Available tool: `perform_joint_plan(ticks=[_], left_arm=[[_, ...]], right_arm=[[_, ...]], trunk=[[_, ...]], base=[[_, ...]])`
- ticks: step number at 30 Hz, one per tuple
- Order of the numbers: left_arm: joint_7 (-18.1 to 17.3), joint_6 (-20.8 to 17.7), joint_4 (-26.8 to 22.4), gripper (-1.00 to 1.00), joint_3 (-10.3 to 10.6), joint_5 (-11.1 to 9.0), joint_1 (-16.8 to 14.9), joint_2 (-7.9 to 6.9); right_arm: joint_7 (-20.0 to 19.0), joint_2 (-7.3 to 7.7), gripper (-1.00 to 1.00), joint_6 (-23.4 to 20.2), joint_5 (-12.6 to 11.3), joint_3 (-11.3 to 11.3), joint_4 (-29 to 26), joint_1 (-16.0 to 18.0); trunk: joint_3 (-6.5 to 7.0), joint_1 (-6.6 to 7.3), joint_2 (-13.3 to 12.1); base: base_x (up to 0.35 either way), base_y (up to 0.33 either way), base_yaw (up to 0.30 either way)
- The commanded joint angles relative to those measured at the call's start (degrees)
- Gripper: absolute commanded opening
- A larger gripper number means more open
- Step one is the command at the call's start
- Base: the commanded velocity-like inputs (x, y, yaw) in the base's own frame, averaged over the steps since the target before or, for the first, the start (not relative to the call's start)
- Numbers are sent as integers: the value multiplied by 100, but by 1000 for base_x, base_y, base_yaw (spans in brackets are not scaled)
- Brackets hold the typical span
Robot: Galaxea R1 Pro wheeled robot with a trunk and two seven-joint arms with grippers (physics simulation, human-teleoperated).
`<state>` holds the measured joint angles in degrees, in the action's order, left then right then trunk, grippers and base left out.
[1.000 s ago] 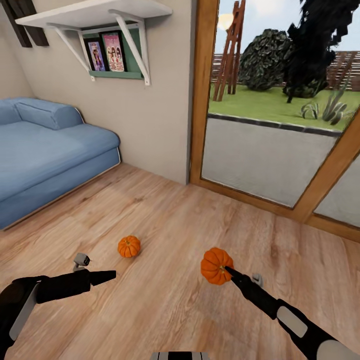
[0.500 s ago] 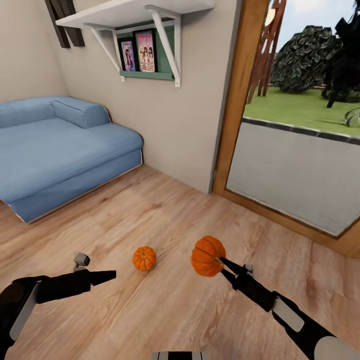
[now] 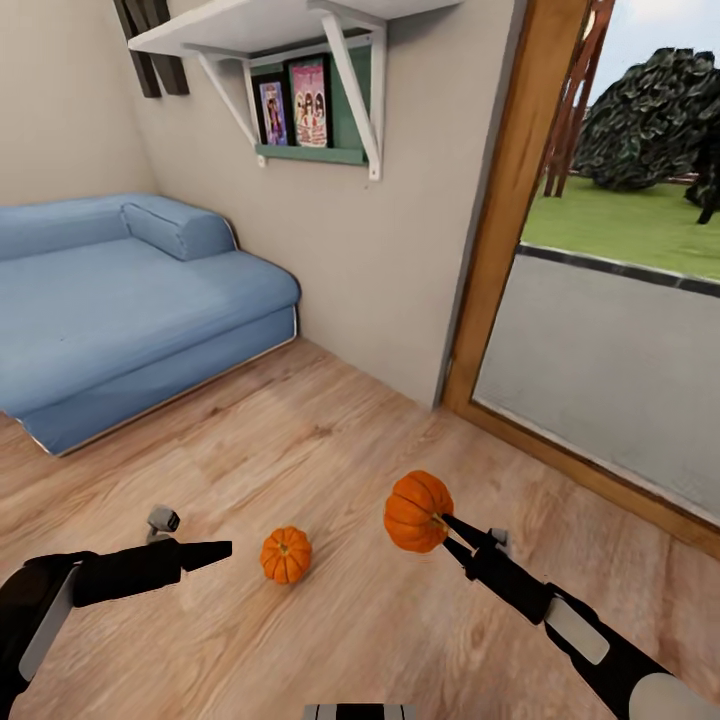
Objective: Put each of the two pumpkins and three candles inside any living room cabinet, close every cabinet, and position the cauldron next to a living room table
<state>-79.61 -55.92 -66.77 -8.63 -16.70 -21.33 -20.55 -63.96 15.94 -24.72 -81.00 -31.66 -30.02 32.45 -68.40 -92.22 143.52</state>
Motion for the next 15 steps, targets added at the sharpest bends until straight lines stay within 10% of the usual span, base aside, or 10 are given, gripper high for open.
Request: perform_joint_plan(ticks=[1, 10, 15], left_arm=[[-11, -60, -1, 100, 1, -9, -3, -1], [127, -53, 7, 100, 1, 8, -3, 4], [1523, -47, 151, 100, -19, 5, -15, 78]], right_arm=[[-7, 6, -100, -57, -72, -24, -4, 6], [-3, 6, -100, -52, -58, -25, -3, 2], [-3, 6, -100, -50, -14, -23, 0, 0]], trunk=[[1, -2, 2], [52, -2, 2], [57, -2, 2]], base=[[327, -145, 204], [327, -142, 216], [323, -63, 65]])
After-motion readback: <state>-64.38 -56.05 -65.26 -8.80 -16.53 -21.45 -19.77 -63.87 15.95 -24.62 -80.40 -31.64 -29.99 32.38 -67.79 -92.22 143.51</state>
